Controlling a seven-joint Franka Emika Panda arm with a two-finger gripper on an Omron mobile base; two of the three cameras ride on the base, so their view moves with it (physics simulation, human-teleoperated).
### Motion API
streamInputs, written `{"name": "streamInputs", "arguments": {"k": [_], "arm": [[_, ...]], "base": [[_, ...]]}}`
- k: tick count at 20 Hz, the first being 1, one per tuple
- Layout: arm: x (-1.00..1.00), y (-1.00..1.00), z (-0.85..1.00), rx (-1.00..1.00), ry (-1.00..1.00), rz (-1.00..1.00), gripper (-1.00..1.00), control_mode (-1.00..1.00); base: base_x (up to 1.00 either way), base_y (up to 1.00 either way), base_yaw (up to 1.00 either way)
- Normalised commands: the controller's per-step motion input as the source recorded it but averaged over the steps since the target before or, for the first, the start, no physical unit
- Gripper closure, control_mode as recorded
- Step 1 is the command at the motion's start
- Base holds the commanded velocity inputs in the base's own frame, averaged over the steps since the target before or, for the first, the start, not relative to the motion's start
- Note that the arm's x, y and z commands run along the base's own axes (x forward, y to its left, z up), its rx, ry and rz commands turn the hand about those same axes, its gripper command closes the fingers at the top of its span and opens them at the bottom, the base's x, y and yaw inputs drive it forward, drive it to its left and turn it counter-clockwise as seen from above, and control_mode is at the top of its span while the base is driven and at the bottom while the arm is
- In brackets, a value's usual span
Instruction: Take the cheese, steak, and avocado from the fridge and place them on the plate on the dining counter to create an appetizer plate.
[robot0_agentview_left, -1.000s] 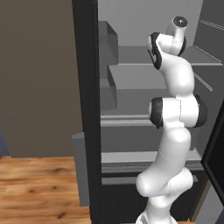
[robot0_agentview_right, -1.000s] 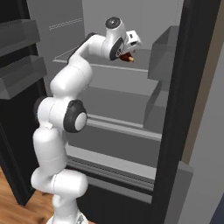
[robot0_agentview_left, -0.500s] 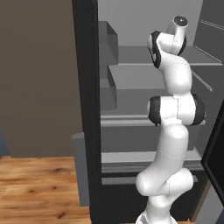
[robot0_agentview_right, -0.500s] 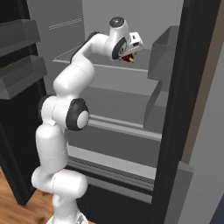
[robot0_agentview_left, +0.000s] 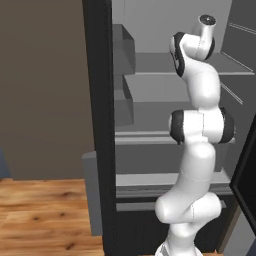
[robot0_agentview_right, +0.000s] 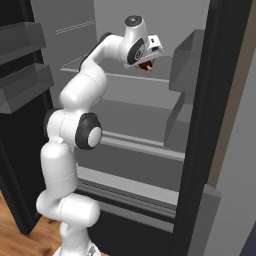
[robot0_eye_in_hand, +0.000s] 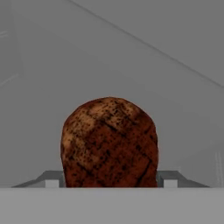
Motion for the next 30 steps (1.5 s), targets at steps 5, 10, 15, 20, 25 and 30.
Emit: {"name": "streamInputs", "arguments": {"k": [5, 10, 15, 20, 25, 30], "arm": [[-0.91, 0.13, 0.00, 0.00, -0.12, -0.06, 1.00, -1.00], [-1.00, 0.21, 0.00, 0.00, -0.14, -0.10, 1.00, -1.00], [-1.00, 0.28, -0.04, 0.04, -0.03, -0.14, 1.00, -1.00], [-1.00, 0.34, -0.17, 0.10, 0.00, -0.16, 1.00, -1.00], [-1.00, 0.20, -0.10, 0.18, 0.04, -0.15, 1.00, -1.00], [-1.00, 0.14, -0.07, 0.20, 0.08, -0.13, 1.00, -1.00]], "base": [[0.00, 0.00, 0.00], [0.00, 0.00, 0.00], [0.00, 0.00, 0.00], [0.00, 0.00, 0.00], [0.00, 0.00, 0.00], [0.00, 0.00, 0.00]]}}
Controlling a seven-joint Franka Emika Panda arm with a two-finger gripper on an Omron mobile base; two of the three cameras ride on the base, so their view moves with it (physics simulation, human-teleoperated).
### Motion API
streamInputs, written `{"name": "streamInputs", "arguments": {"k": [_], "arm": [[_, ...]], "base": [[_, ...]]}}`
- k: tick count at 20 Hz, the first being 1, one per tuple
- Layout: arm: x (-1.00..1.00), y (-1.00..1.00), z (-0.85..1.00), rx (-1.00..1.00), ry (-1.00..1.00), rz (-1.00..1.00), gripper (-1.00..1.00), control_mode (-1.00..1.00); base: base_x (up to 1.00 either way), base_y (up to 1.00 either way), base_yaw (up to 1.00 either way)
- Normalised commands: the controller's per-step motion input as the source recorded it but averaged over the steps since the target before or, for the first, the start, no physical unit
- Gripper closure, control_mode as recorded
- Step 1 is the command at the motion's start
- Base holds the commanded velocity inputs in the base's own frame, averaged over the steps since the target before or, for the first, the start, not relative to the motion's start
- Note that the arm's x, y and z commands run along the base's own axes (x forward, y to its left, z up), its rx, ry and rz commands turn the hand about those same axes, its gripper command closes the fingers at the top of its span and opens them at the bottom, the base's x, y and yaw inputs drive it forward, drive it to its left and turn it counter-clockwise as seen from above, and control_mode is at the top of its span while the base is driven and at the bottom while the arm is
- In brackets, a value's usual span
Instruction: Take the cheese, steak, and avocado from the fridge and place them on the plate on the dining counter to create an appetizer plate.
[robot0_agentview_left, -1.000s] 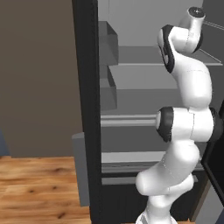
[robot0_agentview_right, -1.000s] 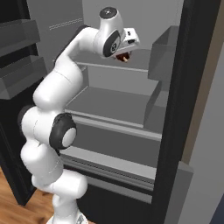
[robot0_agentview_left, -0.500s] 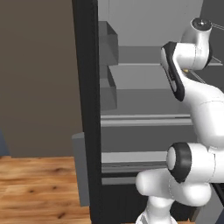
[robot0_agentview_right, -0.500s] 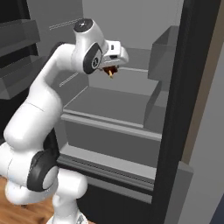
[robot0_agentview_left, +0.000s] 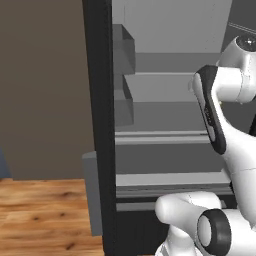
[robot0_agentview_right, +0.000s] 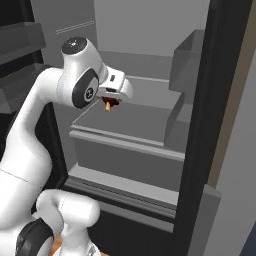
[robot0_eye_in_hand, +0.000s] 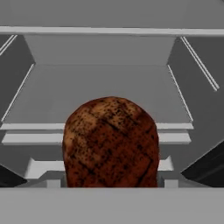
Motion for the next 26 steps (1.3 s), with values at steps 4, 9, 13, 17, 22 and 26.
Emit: {"name": "streamInputs", "arguments": {"k": [4, 9, 13, 17, 22, 26], "arm": [[-0.94, 0.14, -0.24, 0.16, 0.12, -0.10, 1.00, -1.00], [-0.29, 0.03, -0.35, 0.15, 0.23, -0.07, 1.00, -1.00], [-0.11, 0.00, -0.15, 0.07, 0.12, -0.04, 1.00, 1.00], [0.00, 0.00, 0.00, 0.00, 0.00, 0.00, 1.00, 1.00], [0.00, 0.00, 0.00, 0.00, 0.00, 0.00, 1.00, 1.00], [0.00, 0.00, 0.00, 0.00, 0.00, 0.00, 1.00, 1.00]], "base": [[0.00, 0.00, 0.00], [0.00, 0.00, 0.00], [-0.13, 0.00, -0.01], [-0.94, 0.14, -0.04], [-1.00, 0.70, 0.10], [-0.78, 0.50, 0.74]]}}
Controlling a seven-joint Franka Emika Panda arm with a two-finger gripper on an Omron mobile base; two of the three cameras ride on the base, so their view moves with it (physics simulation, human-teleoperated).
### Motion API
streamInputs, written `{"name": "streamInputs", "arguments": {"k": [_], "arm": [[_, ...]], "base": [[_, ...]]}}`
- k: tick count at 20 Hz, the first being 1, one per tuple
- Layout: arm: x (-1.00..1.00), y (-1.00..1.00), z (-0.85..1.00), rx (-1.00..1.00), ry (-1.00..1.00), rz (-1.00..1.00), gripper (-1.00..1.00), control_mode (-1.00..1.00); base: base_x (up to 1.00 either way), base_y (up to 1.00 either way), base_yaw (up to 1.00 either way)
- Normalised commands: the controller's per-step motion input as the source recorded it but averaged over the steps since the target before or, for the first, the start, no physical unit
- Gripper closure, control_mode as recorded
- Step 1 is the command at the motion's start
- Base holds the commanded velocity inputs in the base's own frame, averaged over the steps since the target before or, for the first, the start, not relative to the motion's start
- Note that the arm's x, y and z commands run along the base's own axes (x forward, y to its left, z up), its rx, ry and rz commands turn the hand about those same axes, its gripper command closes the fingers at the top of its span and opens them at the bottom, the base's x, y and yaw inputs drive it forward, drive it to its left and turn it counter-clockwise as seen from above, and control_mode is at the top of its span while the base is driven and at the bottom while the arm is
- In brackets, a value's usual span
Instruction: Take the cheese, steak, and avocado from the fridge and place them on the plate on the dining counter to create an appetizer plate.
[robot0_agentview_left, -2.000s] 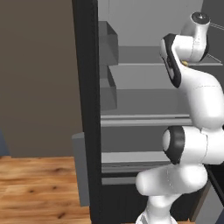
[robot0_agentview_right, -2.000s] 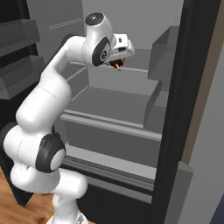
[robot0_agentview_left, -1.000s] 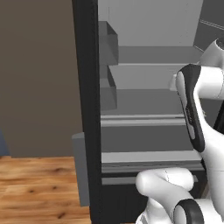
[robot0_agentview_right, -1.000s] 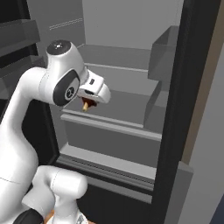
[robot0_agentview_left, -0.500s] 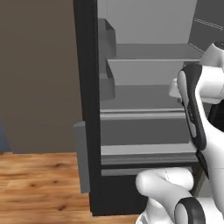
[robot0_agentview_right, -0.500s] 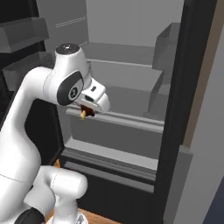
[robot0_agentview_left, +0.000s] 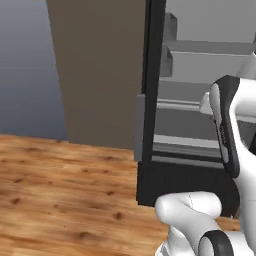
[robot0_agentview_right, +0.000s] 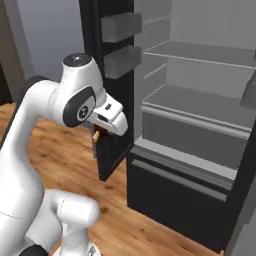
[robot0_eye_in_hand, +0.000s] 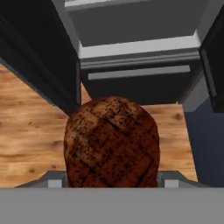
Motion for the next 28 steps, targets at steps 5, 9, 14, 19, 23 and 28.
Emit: {"name": "streamInputs", "arguments": {"k": [5, 9, 14, 19, 23, 28], "arm": [[0.00, 0.00, 0.00, 0.00, 0.00, 0.00, 1.00, 1.00], [0.00, 0.00, 0.00, 0.00, 0.00, 0.00, 1.00, 1.00], [0.00, 0.00, 0.00, 0.00, 0.00, 0.00, 1.00, 1.00], [0.00, 0.00, 0.00, 0.00, 0.00, 0.00, 1.00, 1.00], [0.00, 0.00, 0.00, 0.00, 0.00, 0.00, 1.00, 1.00], [0.00, 0.00, 0.00, 0.00, 0.00, 0.00, 1.00, 1.00]], "base": [[-0.42, 0.53, 0.89], [-0.13, 0.52, 0.88], [0.52, 0.10, 0.77], [1.00, -0.14, 0.60], [1.00, -0.46, 0.39], [1.00, -0.64, 0.25]]}}
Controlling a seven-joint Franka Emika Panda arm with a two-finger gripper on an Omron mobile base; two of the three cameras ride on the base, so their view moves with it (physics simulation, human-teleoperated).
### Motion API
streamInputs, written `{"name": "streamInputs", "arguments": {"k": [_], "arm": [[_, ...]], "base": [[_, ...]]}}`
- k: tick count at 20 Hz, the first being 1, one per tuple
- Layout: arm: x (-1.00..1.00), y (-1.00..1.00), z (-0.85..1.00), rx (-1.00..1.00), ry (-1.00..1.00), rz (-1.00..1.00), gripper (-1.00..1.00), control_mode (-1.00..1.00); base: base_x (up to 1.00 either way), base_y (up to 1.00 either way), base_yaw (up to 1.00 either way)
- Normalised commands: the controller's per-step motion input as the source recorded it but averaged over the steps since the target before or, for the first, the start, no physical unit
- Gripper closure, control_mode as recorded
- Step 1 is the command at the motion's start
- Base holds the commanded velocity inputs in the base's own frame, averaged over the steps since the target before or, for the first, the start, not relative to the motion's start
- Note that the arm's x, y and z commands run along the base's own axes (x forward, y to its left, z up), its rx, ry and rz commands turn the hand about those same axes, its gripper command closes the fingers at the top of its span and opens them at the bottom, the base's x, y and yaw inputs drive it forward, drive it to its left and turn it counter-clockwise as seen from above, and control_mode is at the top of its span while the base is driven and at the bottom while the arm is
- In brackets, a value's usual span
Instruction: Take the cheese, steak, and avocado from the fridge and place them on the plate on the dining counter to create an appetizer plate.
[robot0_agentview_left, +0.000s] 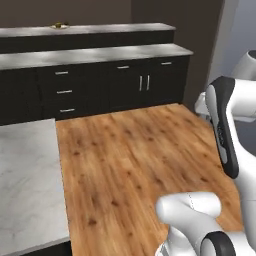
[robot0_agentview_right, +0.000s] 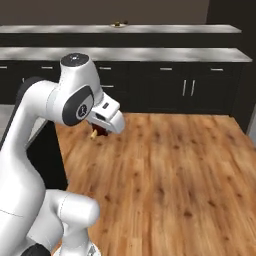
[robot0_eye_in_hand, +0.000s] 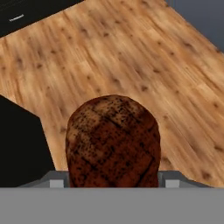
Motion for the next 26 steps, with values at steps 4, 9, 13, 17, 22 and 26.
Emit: {"name": "streamInputs", "arguments": {"k": [4, 9, 13, 17, 22, 26], "arm": [[0.00, 0.00, 0.00, 0.00, 0.00, 0.00, 1.00, 1.00], [0.00, 0.00, 0.00, 0.00, 0.00, 0.00, 1.00, 1.00], [0.00, 0.00, 0.00, 0.00, 0.00, 0.00, 1.00, 1.00], [0.00, 0.00, 0.00, 0.00, 0.00, 0.00, 1.00, 1.00], [0.00, 0.00, 0.00, 0.00, 0.00, 0.00, 1.00, 1.00], [0.00, 0.00, 0.00, 0.00, 0.00, 0.00, 1.00, 1.00]], "base": [[1.00, -0.69, 0.19], [1.00, -0.24, 0.25], [1.00, 0.00, 0.37], [1.00, 0.00, 0.43], [1.00, -0.03, 0.45], [1.00, -0.16, 0.45]]}}
